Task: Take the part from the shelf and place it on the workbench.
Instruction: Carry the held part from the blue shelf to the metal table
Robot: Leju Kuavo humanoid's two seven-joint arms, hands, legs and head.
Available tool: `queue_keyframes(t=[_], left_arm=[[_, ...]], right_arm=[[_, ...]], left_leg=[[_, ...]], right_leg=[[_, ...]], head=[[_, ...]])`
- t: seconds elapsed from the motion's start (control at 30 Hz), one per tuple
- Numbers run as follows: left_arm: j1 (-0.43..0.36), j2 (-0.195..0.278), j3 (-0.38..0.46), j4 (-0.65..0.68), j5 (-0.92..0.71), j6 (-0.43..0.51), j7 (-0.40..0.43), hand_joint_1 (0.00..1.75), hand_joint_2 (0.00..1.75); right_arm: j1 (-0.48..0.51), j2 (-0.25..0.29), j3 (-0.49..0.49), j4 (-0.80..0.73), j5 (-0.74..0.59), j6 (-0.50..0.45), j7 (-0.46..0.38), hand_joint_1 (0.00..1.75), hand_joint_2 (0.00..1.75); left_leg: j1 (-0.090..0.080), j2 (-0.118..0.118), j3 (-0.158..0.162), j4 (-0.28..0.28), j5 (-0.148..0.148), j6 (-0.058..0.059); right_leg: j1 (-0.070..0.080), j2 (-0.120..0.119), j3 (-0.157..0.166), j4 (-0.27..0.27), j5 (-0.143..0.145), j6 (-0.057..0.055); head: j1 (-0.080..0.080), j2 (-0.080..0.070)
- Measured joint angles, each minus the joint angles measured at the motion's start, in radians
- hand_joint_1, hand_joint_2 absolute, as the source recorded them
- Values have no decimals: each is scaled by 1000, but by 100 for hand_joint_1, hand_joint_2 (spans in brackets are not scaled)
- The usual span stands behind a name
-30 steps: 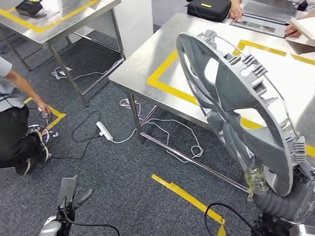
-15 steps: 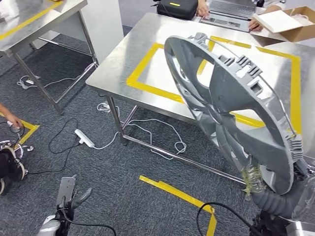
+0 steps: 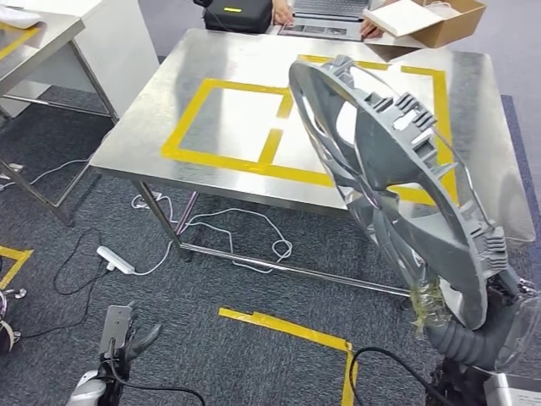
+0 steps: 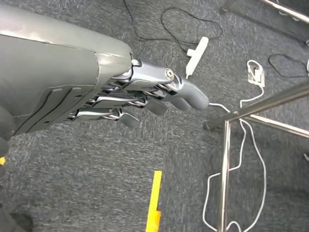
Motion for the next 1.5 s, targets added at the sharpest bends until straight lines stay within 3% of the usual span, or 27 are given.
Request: queue_keyframes(t=[0.03,0.07,0.1,0.17,0.23,0.27,0.33,0.4,0.47,0.5,0.53,0.57,0.6,0.67,0.73,0.83,0.9,1.0,1.07,1.1,1.13,1.2,1.23,1.3,1.4,1.43,1.5], left_arm=[[2,0,0,0,0,0,0,0,175],[3,0,0,0,0,0,0,0,175],[3,0,0,0,0,0,0,0,175],[2,1,0,0,0,0,0,0,175],[2,4,-1,0,0,0,0,0,175],[1,5,-2,0,0,0,0,0,175],[-1,4,-2,0,1,0,1,0,175],[-3,2,-3,0,2,-1,0,0,175],[-1,2,-4,0,2,-1,0,0,175],[0,2,-5,0,3,-1,0,0,175],[2,2,-5,0,4,-1,0,0,175],[2,2,-6,0,6,-1,0,0,175],[1,2,-6,0,7,-1,0,0,175],[0,0,-8,0,8,-1,0,0,175],[0,0,-11,0,9,-1,0,0,175],[1,0,-15,0,9,-1,0,0,175],[0,0,-17,0,10,-2,0,0,175],[1,1,-19,0,12,-3,0,0,175],[4,2,-20,0,12,-4,0,0,175],[4,2,-20,0,12,-4,0,0,175],[5,2,-20,0,12,-4,0,0,175],[3,5,-20,0,12,-5,0,0,175],[2,6,-21,0,12,-5,0,0,175],[0,9,-22,0,12,-6,-2,0,175],[-1,9,-24,0,12,-8,-7,0,175],[-2,9,-24,0,12,-9,-9,0,175],[-3,9,-25,0,11,-10,-10,0,175]], right_arm=[[1,0,1,1,0,0,0,175,175],[1,0,1,1,0,0,0,175,175],[1,0,1,2,0,0,0,175,175],[1,0,1,2,0,0,0,175,175],[0,0,1,2,0,0,0,175,175],[0,0,1,2,0,0,0,175,175],[2,-1,2,2,-1,0,0,175,175],[2,-2,2,2,-1,1,0,175,175],[-1,-2,4,2,-3,5,1,175,175],[-2,-2,4,2,-8,11,3,175,175],[-2,-2,5,3,-15,18,6,175,175],[-1,-2,6,4,-24,27,9,175,175],[-1,-2,7,4,-35,35,13,175,175],[-2,-3,8,5,-54,53,19,175,175],[-3,-3,9,6,-65,66,24,175,175],[-2,-3,10,8,-53,63,33,175,175],[-2,-3,10,9,-22,49,43,175,175],[-2,-1,11,9,1,34,54,175,175],[0,-1,10,11,-4,33,59,175,175],[0,-1,10,12,-6,33,61,175,175],[0,-1,10,12,-7,33,62,175,175],[0,-1,11,13,-9,35,62,175,175],[-1,0,11,13,-11,36,61,175,175],[-2,0,11,13,-17,43,58,175,175],[-3,0,12,16,-21,53,57,175,175],[-5,0,12,17,-21,54,55,175,175],[-8,0,14,20,-21,55,52,175,175]], left_leg=[[0,-4,-22,43,-9,1],[-1,-6,-30,54,1,4],[-1,-9,-20,25,31,9],[-2,-34,33,-96,106,23],[-2,-65,74,-189,138,34],[-3,-72,80,-206,137,37],[-1,-59,83,-220,136,39],[4,-43,86,-231,142,44],[5,-26,87,-234,144,47],[5,-18,87,-234,143,47],[4,-11,87,-234,143,47],[4,-5,87,-233,143,47],[4,-2,88,-233,142,46],[4,2,91,-233,140,42],[0,2,90,-230,138,33],[-1,4,87,-228,139,18],[1,1,78,-204,117,8],[2,-5,5,-39,27,0],[2,-5,-38,51,3,0],[2,-6,-38,49,19,2],[1,-6,-21,10,51,7],[-1,-10,38,-115,120,21],[-3,-13,61,-168,136,27],[-7,-15,78,-212,135,33],[-2,-14,81,-225,137,40],[0,-14,83,-229,139,44],[1,-13,85,-230,138,48]], right_leg=[[1,11,0,0,0,-1],[3,22,1,0,0,-1],[4,34,2,0,0,-1],[7,55,4,1,1,0],[8,74,-1,4,2,5],[7,82,-6,5,4,9],[4,92,-16,5,7,20],[6,62,-35,34,-15,30],[4,13,-87,143,-74,40],[1,2,-118,211,-102,44],[-2,-3,-141,261,-117,48],[-3,-5,-147,276,-113,51],[-5,-7,-133,250,-91,53],[-6,-15,-60,117,-31,52],[-4,-21,-3,16,-6,44],[-1,-18,5,2,-7,27],[-3,-16,5,-1,-4,15],[-3,-14,6,-2,-4,2],[0,-9,6,-1,-4,-1],[1,-5,6,-1,-4,-1],[2,-2,7,0,-4,-1],[7,4,7,2,-5,1],[9,5,5,4,-5,3],[11,7,-3,7,-4,11],[7,4,-16,24,-17,29],[6,1,-34,58,-37,34],[1,-2,-94,176,-93,43]], head=[[0,0],[0,0],[0,0],[0,0],[0,0],[0,0],[0,0],[5,0],[11,0],[13,0],[12,0],[12,0],[13,0],[13,0],[12,0],[11,0],[9,0],[4,0],[5,0],[5,0],[4,0],[5,0],[5,0],[6,0],[8,0],[10,0],[13,0]])
